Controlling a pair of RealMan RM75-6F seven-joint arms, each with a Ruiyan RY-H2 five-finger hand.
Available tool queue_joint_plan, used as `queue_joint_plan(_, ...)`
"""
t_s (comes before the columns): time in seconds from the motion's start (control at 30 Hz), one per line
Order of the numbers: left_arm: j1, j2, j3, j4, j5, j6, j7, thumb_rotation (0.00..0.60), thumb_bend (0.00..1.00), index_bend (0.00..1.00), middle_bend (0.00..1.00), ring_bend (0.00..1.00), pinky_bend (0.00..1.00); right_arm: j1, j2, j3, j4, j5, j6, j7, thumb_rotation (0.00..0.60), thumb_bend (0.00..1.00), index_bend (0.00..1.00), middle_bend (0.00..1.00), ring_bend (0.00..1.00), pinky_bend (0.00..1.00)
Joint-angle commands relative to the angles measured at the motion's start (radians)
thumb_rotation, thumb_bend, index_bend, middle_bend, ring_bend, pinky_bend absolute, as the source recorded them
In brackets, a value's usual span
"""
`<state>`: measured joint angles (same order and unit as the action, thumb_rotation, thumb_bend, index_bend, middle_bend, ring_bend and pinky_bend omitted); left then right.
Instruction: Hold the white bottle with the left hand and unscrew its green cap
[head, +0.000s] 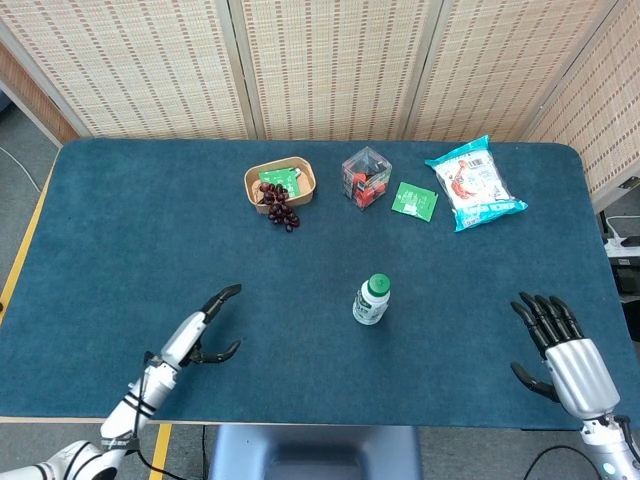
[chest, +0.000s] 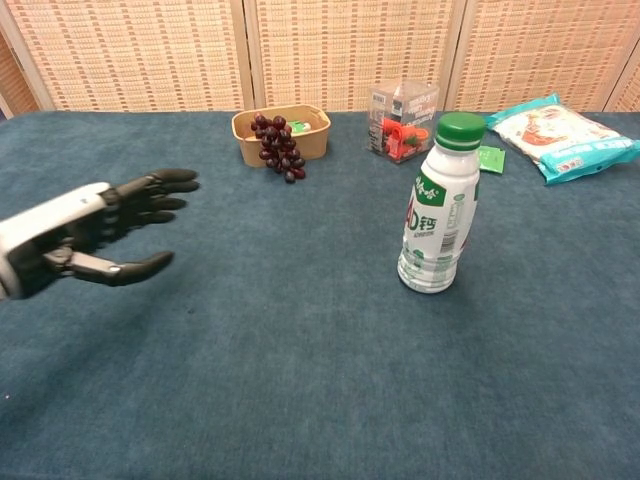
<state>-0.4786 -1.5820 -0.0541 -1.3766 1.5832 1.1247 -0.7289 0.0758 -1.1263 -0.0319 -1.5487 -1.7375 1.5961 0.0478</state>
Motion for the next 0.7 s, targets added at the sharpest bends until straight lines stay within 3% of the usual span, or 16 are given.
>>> queue_joint_plan(0.03, -0.068, -0.096, -0.049, -0.001, -0.072, -0.081, 0.002, 0.600, 0.39, 0.00, 0.00, 0.00, 0.00, 0.002, 0.002, 0.006, -0.001, 0.017, -0.009, 0.012, 0.600, 0.17, 0.00, 0.00, 0.00, 0.00)
queue_joint_plan(0.33, -0.168, -0.257, -0.148, 0.073, -0.164, -0.148, 0.110, 0.600, 0.38, 0.00, 0.00, 0.00, 0.00, 0.006, 0.024, 0.011, -0.008, 0.042, -0.030, 0.056, 0.600, 0.17, 0.00, 0.00, 0.00, 0.00)
queue_joint_plan(0.7, -0.305, -0.392, -0.231, 0.179, -0.209, -0.233, 0.155, 0.600, 0.37, 0.00, 0.00, 0.00, 0.00, 0.023, 0.053, 0.002, -0.020, 0.054, -0.082, 0.102, 0.600, 0.17, 0.00, 0.00, 0.00, 0.00)
